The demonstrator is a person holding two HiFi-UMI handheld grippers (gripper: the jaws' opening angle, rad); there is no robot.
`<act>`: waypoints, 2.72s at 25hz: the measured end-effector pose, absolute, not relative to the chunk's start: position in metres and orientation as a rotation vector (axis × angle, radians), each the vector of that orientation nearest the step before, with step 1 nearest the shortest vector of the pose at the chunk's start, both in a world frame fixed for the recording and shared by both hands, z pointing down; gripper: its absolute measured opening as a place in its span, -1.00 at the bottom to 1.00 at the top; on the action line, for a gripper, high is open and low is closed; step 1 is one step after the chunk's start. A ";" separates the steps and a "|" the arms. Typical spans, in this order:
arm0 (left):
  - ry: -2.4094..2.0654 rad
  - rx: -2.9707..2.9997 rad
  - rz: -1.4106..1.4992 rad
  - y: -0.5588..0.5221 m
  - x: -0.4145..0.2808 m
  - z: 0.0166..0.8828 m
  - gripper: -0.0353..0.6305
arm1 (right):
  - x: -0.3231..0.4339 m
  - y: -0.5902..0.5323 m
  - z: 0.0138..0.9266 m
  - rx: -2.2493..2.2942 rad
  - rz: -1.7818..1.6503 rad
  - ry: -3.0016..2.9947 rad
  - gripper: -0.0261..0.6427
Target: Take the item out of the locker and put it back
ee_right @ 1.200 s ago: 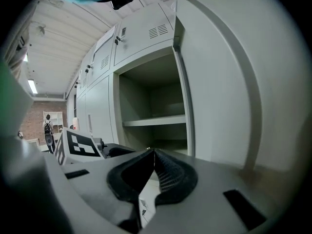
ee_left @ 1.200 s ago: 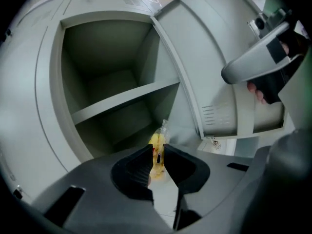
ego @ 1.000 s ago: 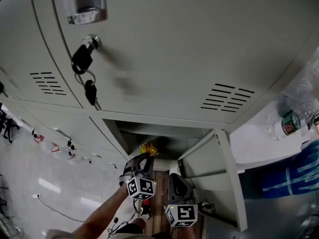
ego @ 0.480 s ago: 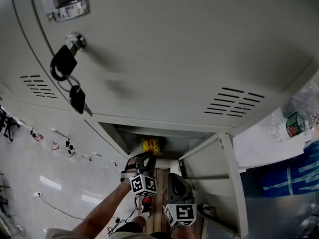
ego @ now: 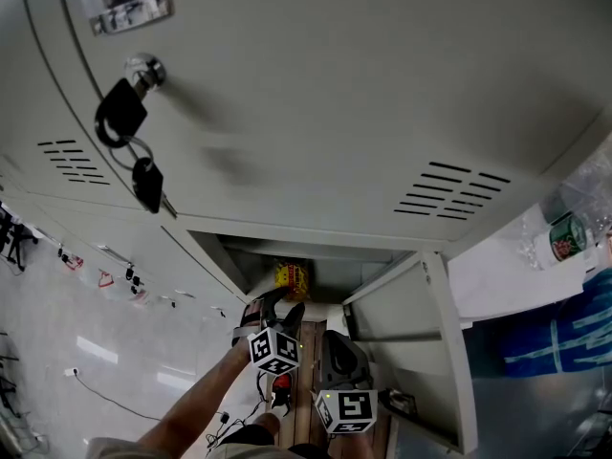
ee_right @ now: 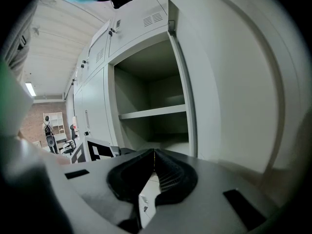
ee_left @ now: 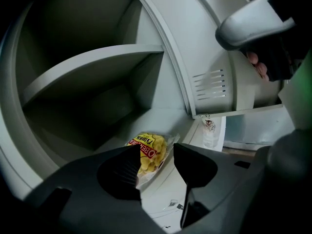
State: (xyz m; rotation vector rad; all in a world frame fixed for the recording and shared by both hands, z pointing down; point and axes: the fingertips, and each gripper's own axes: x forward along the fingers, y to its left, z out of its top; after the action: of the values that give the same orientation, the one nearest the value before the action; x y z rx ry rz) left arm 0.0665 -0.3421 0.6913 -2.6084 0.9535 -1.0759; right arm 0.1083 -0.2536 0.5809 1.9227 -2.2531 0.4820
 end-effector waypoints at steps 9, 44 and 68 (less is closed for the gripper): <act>0.947 -2.600 -1.081 -0.338 0.066 0.691 -0.20 | 0.107 -0.250 0.578 1.928 0.475 -2.257 -0.87; 1.376 -2.774 -0.429 -0.160 -0.006 0.492 -0.49 | 0.090 -0.119 0.473 1.942 0.133 -2.371 -0.87; 1.382 -2.846 -0.285 0.037 -0.042 0.493 -0.79 | 0.061 0.063 0.483 1.956 0.070 -2.374 -0.87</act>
State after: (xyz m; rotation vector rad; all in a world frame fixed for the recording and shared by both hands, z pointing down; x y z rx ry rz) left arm -0.0420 0.0375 0.4929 -2.8458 1.3822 -0.2853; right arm 0.0615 0.0628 0.4832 1.9557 -2.3742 0.0703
